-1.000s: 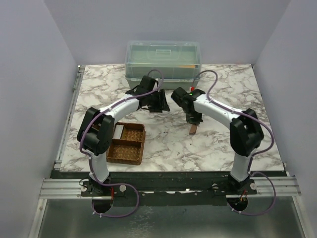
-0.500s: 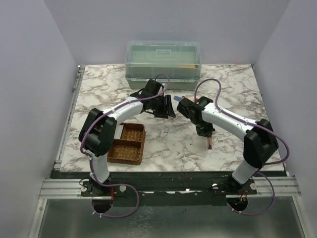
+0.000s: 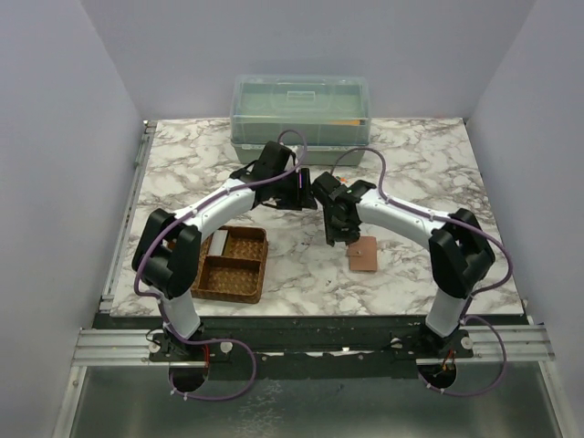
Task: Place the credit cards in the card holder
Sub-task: Turn over the card holder at the center of the board, then open the card holder at the center of the board.
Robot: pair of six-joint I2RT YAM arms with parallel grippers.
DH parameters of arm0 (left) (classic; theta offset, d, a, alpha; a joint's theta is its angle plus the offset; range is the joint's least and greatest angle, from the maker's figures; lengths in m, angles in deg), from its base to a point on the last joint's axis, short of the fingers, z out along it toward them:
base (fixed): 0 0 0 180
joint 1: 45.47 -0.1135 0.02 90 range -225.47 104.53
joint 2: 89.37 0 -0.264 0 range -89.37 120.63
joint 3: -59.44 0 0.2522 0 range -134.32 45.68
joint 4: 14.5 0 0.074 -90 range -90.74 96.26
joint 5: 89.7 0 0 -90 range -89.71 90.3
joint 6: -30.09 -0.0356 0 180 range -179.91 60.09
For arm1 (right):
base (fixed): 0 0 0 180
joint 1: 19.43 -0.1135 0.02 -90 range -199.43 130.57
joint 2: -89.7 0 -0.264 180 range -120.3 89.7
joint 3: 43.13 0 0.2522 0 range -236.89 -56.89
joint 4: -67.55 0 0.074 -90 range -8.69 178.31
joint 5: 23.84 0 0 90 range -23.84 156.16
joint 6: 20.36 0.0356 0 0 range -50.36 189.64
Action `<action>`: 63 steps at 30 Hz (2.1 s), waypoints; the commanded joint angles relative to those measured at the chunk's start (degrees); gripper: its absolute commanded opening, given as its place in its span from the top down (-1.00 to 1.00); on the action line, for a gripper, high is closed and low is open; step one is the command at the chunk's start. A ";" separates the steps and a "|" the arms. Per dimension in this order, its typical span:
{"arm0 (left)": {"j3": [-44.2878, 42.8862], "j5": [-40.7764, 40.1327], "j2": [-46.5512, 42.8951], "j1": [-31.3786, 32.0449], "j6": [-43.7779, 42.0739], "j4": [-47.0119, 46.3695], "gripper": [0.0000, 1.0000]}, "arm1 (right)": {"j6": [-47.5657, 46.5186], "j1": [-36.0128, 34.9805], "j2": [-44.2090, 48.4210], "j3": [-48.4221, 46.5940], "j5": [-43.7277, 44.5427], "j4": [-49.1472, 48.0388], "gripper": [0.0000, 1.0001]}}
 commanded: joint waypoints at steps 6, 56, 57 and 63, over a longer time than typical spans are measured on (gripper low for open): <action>-0.85 12.99 3.48 1.15 2.23 -0.28 -0.13 | 2.91 2.11 17.14 13.08 -15.68 -21.87 0.12; -3.47 0.06 11.19 15.39 1.92 -2.49 0.31 | 3.26 32.95 33.38 51.11 -45.66 -55.16 0.99; -3.31 -1.93 9.31 15.36 1.21 -2.39 0.25 | 3.74 31.95 34.39 50.39 -44.02 -53.67 0.99; -2.92 -11.91 6.02 15.62 1.91 -2.08 0.13 | 7.59 24.78 36.51 47.64 -36.38 -49.49 0.99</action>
